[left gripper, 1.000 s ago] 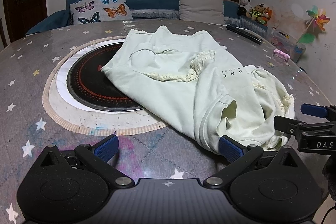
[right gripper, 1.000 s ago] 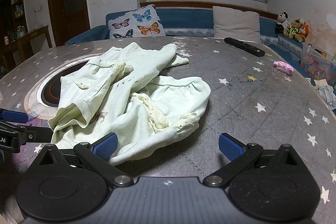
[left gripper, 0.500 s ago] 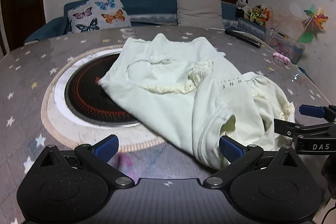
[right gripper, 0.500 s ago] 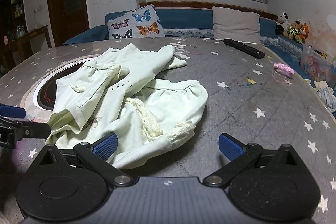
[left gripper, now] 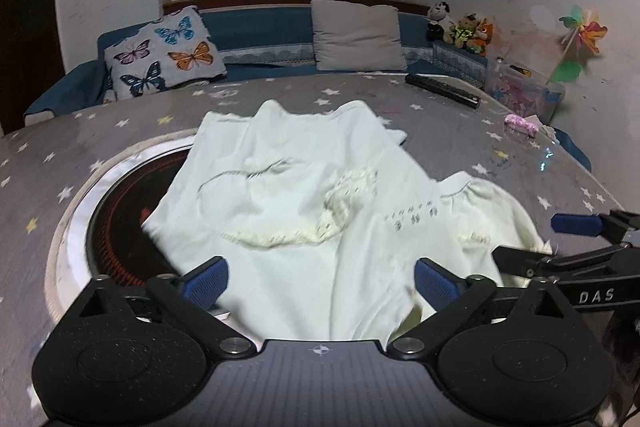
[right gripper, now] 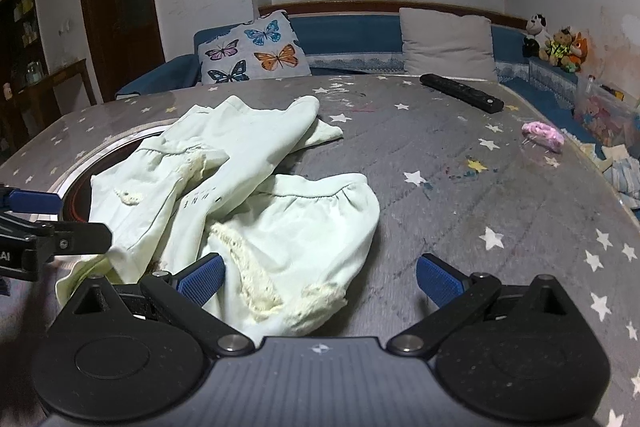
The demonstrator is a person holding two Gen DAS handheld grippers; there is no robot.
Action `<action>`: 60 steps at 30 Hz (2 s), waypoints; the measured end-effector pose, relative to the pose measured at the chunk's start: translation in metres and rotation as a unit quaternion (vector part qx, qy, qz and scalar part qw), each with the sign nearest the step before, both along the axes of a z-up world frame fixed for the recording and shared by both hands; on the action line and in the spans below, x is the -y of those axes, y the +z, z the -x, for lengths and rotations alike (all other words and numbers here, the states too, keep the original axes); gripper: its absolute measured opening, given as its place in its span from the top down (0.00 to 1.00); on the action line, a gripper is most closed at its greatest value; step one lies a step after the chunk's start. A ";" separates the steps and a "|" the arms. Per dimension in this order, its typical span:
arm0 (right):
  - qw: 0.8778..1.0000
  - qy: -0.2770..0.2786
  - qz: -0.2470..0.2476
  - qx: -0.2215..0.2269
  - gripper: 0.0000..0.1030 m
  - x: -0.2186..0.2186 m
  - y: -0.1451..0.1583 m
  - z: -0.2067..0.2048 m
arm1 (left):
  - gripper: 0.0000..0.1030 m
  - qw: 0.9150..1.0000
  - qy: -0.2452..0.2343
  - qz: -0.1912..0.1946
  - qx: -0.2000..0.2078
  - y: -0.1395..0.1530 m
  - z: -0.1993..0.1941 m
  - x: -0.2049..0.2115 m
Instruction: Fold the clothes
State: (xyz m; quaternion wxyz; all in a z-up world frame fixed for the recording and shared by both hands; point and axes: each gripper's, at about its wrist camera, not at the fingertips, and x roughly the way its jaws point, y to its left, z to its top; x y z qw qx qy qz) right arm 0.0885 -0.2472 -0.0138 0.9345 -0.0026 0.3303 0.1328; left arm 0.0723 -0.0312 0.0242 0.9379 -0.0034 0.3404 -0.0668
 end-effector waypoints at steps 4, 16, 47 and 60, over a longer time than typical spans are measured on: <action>1.000 -0.008 -0.007 -0.006 0.01 0.005 -0.001 -0.010 | 0.14 1.000 -0.011 0.005 0.002 0.003 -0.016 0.005; 0.997 -0.039 -0.044 -0.041 0.22 0.025 -0.005 -0.053 | 0.40 0.999 -0.037 0.016 -0.020 -0.005 -0.062 0.014; 0.996 -0.052 -0.076 0.022 0.98 0.045 0.029 -0.016 | 0.91 0.993 0.093 0.062 0.040 0.029 0.015 -0.090; 0.992 -0.115 -0.060 0.002 0.97 0.081 0.028 0.054 | 0.91 0.987 0.137 0.081 -0.011 0.001 0.079 -0.124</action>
